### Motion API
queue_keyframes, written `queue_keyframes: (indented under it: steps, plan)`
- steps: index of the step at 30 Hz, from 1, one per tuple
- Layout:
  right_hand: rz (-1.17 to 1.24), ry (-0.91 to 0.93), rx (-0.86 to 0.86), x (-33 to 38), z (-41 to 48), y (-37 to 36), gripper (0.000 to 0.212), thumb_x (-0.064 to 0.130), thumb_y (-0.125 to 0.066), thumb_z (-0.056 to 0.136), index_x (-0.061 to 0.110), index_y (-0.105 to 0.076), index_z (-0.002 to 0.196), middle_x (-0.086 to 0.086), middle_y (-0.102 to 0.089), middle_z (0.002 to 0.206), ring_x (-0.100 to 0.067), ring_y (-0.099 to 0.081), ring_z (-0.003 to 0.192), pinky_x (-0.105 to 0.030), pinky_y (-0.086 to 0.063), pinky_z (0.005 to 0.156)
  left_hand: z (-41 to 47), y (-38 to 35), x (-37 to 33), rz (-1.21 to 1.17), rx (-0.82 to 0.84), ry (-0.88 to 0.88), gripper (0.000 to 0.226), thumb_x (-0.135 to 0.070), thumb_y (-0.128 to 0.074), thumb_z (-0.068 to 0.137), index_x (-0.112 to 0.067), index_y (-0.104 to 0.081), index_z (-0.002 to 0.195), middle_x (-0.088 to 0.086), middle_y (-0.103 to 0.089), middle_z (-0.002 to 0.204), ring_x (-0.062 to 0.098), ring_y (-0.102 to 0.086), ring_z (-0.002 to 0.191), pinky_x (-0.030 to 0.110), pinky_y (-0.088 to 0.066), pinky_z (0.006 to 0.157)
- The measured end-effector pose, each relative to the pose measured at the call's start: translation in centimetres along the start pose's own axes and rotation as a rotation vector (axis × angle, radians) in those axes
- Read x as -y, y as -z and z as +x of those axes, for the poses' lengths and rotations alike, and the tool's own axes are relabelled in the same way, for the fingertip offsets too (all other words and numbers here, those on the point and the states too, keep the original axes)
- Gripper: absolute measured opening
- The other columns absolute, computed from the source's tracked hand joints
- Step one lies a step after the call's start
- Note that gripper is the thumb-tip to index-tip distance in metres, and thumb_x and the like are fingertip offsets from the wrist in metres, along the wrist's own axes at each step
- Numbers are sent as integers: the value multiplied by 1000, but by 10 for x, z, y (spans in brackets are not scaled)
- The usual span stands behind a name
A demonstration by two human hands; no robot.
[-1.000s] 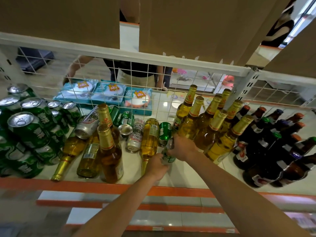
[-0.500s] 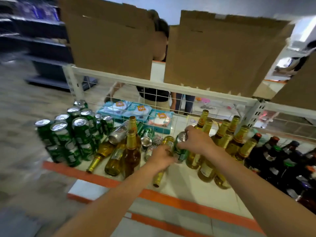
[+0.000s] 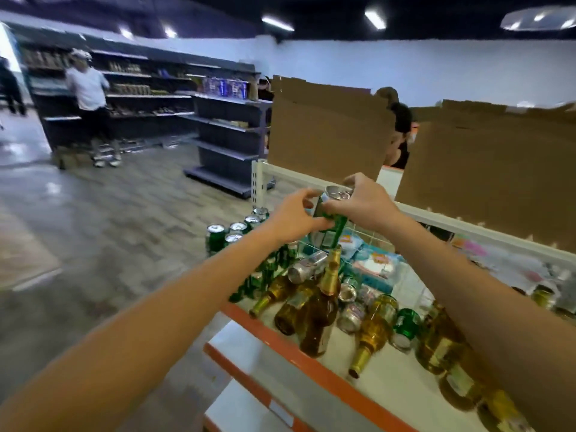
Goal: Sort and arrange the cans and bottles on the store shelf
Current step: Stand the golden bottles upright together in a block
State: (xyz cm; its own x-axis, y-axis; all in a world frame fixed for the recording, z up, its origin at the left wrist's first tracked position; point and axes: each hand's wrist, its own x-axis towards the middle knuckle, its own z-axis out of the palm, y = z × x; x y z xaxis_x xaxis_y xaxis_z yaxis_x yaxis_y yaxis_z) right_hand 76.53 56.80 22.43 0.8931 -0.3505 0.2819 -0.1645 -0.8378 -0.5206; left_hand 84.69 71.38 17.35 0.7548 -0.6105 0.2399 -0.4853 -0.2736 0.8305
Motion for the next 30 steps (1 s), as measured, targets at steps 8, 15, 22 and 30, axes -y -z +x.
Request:
queue_keyframes:
  steps: [8,15,22,30]
  plan:
    - [60,58,97,58,69,-78,81,54,-77,74,11,-45,134,-7,-62,119,-22,-59,104,-41,-51,91,44,67,64,74,-97,7,59,-43,-85,59,-24,-59,109,-5,-69,95,16,-67,91,40,-57,84]
    - [84,-117,89,29,163,-113,68,58,-60,89,12,-50,137,-6,-59,131,-21,-59,111,-39,-50,94,152,89,129,34,41,-10,88,-27,-88,68,-21,-42,142,-2,-60,117,17,-62,103,36,-55,91]
    - [-118,-271,209,-34,195,-140,53,50,-60,93,10,-58,129,-8,-62,127,-21,-58,105,-34,-48,89,239,60,182,184,218,7,73,-23,-84,74,-12,-42,133,3,-53,120,13,-51,99,9,-40,60]
    - [-200,-296,319,-69,209,-145,56,49,-56,95,11,-51,137,-9,-58,135,-25,-56,118,-33,-44,96,283,38,202,346,271,-13,72,-27,-84,73,-16,-43,131,-1,-58,100,13,-54,84,19,-40,59]
